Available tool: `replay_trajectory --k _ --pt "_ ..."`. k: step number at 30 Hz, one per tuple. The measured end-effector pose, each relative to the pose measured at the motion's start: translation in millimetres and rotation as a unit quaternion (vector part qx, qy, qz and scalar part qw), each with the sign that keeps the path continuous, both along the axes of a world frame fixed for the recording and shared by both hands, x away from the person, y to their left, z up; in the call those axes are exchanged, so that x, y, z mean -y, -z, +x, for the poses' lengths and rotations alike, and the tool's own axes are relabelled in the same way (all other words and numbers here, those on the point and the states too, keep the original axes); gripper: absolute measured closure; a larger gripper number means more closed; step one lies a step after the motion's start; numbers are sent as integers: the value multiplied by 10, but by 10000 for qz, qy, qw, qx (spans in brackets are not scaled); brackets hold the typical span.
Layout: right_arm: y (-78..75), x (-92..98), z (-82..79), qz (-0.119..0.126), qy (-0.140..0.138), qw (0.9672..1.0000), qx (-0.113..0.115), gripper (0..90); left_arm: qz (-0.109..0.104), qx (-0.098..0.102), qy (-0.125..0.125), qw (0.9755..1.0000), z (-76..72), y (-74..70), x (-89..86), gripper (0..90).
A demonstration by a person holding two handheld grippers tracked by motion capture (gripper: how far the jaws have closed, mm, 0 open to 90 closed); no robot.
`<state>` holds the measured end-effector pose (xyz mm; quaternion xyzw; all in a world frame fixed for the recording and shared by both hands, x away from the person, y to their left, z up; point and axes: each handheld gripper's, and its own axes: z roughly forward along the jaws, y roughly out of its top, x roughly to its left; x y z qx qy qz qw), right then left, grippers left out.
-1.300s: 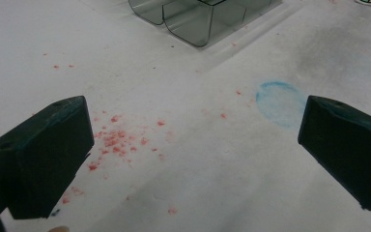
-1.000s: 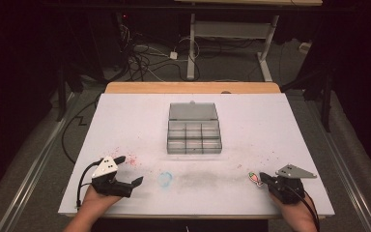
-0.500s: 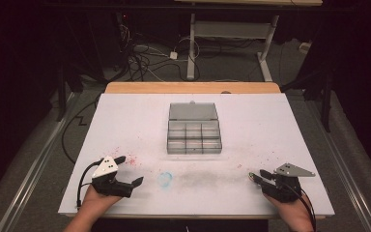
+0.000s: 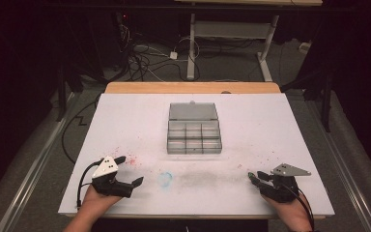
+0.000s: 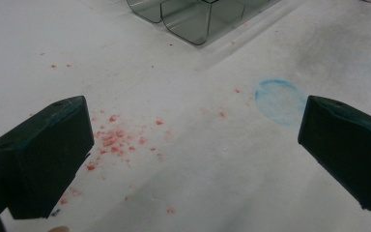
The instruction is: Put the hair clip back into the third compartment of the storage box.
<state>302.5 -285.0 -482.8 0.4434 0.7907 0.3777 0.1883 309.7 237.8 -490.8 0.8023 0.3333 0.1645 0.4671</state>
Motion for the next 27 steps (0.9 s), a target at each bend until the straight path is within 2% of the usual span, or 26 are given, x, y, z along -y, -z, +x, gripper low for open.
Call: replay_trajectory --k 15,27 --pt "0 -27 -20 -99 -136 9999 1 767 8 2 -2 10000 0 0 2 0" --pt "-5 -31 -34 -12 -249 9997 25 837 0 4 -5 10000 -1 0 0 0"
